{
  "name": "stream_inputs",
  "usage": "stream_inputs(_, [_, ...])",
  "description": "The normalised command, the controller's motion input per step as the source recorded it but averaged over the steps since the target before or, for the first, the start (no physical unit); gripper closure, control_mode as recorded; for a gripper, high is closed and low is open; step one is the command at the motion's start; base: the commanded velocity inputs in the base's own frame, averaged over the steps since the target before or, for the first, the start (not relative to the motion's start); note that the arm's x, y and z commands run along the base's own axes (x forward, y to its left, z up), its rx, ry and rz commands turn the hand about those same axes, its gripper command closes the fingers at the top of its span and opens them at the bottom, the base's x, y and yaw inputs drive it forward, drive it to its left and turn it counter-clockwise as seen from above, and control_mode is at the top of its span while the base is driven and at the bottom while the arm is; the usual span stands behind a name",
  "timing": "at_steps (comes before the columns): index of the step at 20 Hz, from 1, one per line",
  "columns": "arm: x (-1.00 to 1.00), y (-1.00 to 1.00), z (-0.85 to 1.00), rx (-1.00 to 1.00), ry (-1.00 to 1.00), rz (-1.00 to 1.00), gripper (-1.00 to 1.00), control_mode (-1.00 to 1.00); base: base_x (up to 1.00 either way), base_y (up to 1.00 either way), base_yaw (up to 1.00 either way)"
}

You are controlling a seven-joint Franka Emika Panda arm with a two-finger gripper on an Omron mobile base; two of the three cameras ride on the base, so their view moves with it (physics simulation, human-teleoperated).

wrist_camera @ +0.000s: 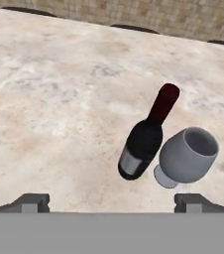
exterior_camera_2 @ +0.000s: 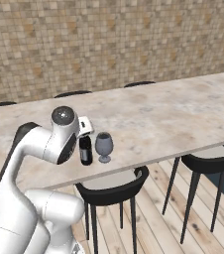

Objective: There is a wine glass and glass cup on the dining counter. Place the wine bottle next to the wine glass and the juice bottle next to the glass cup.

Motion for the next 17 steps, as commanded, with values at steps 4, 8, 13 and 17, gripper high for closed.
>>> stream_inputs(4, [-0.59,0.00,0.26,-0.03,0.00,-0.02,-1.00,-1.00,0.00,0.00,0.00])
stream_inputs(8, [-0.66,0.01,0.16,-0.04,0.00,-0.07,-1.00,-1.00,0.00,0.00,0.00])
stream_inputs(13, [-0.68,0.05,0.09,-0.03,0.00,-0.13,-1.00,-1.00,0.00,0.00,0.00])
stream_inputs(17, [-0.68,0.10,0.02,-0.03,0.00,-0.19,-1.00,-1.00,0.00,0.00,0.00])
